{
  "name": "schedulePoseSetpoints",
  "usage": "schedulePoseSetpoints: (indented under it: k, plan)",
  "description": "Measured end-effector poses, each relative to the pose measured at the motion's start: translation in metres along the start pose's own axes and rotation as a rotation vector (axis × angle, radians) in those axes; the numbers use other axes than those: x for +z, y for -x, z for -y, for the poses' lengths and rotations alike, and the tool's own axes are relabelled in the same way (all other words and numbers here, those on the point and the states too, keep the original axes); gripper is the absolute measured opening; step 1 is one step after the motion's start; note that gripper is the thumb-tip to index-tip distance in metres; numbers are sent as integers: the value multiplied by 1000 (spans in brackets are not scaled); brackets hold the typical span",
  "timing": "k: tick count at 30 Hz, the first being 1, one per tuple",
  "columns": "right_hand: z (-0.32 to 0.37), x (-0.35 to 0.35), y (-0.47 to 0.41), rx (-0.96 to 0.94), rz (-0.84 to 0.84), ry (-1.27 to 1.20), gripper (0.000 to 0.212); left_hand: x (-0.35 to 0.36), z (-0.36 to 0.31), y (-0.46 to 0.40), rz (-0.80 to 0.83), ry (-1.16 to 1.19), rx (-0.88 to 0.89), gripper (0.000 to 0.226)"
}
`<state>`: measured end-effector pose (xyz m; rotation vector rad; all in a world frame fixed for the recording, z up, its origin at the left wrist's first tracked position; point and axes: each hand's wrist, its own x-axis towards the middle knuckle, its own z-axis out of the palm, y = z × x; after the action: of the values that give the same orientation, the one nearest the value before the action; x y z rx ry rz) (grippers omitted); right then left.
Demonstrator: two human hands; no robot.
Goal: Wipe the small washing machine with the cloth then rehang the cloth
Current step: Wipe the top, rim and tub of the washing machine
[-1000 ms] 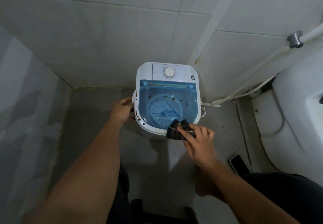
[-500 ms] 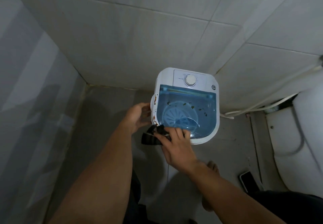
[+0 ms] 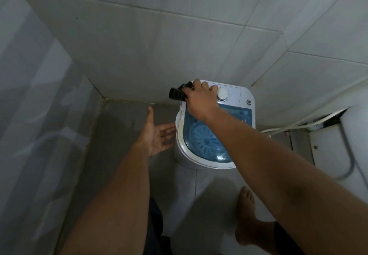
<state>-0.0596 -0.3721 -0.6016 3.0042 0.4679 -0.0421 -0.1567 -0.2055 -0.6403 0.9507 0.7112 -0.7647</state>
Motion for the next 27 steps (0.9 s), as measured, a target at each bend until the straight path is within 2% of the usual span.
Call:
schedulePoseSetpoints:
  k: [5, 8, 11, 12, 14, 17, 19, 21, 23, 27]
  plan:
    - [17, 9, 61, -276, 13, 45, 49, 2, 0, 6, 7, 21, 2, 116]
    - [17, 12, 115, -393, 38, -23, 46, 2, -1, 9, 44, 39, 6, 126]
    - [12, 7, 142, -680, 218, -24, 43, 1, -1, 8, 20, -4, 5, 133]
    - [8, -2, 134, -718, 274, -69, 40, 0, -1, 8, 25, -8, 7, 134]
    - [-1, -23, 96, -635, 307, -181, 39, 1, 0, 9, 31, 20, 7, 132]
    - [-15, -46, 22, -320, 181, -231, 42, 6, -1, 13, -8, -8, 10, 131]
    - [-24, -43, -13, -88, 124, -202, 43, 6, -2, 15, -11, -30, 19, 134]
    - [-22, -30, -22, 51, 130, -102, 46, 6, -2, 18, -9, -40, 23, 135]
    - [-11, -12, -10, 41, 119, -50, 48, 5, -2, 17, -12, -40, 25, 137]
    - [7, 12, 41, -151, 34, -20, 52, 5, -2, 16, -19, -55, 23, 136]
